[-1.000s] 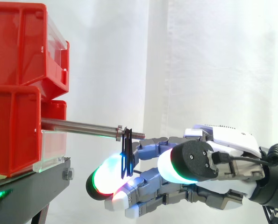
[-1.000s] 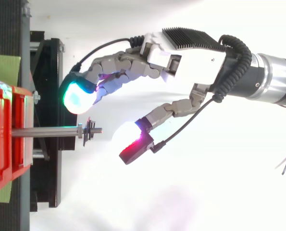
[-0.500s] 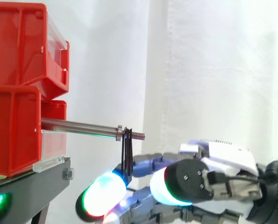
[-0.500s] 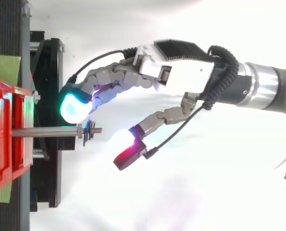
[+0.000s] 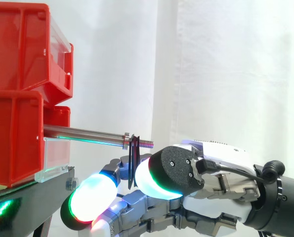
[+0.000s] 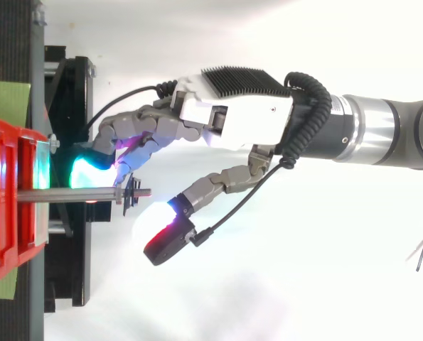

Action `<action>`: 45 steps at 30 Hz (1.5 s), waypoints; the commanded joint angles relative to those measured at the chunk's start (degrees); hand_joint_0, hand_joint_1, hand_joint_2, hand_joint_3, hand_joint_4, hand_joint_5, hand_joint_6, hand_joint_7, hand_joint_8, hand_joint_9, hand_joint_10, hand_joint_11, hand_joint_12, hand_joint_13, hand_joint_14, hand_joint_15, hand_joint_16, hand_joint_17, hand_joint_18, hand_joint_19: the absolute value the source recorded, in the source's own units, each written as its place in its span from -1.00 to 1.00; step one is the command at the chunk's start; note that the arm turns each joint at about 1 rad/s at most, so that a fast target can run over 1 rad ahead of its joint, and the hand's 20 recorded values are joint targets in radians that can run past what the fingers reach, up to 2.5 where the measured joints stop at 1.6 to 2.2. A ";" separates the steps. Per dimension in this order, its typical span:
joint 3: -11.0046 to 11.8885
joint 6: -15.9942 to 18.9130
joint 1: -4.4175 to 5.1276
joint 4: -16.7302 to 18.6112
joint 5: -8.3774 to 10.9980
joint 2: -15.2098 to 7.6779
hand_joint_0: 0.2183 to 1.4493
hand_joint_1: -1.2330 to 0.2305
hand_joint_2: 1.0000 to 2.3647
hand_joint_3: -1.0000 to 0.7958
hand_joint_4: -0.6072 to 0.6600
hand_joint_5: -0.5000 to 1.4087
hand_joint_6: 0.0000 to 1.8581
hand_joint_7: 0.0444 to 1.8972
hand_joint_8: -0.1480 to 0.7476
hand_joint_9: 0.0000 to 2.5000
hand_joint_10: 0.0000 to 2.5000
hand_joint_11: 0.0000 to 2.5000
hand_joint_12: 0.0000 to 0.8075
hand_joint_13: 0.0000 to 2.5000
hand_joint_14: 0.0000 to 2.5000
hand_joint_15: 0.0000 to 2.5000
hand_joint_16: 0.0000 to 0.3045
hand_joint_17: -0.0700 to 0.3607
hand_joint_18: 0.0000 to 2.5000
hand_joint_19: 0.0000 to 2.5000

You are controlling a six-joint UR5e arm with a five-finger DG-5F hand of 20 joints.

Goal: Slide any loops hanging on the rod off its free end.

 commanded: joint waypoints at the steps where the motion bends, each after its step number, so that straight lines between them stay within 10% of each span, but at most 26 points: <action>1: 0.27 -0.02 -0.01 -0.34 -0.31 -0.01 -0.36 -0.16 -0.99 -0.37 0.35 -0.58 -0.46 0.14 -0.11 -0.33 -0.99 -0.85 -0.27 -0.50 -1.00 -0.88 -0.76 -0.29 -0.54 -0.71; 16: 0.18 -0.10 -0.10 -0.34 -0.84 -0.01 -0.36 -0.12 -0.99 -0.37 0.32 -0.56 -0.46 0.22 -0.10 -0.32 -0.99 -0.84 -0.26 -0.48 -1.00 -0.87 -0.75 -0.28 -0.53 -0.70; 28: 0.18 -1.07 -0.54 -2.01 -8.84 0.25 -0.37 -0.16 -0.99 -0.37 0.29 -0.56 -0.46 0.28 -0.10 -0.32 -1.00 -0.85 -0.25 -0.47 -1.00 -0.87 -0.75 -0.28 -0.52 -0.70; 45: 0.09 -0.28 -1.15 -5.61 -6.11 2.19 -0.37 -0.17 -0.99 -0.38 0.33 -0.57 -0.46 0.18 -0.10 -0.33 -0.99 -0.84 -0.25 -0.47 -1.00 -0.87 -0.75 -0.28 -0.52 -0.69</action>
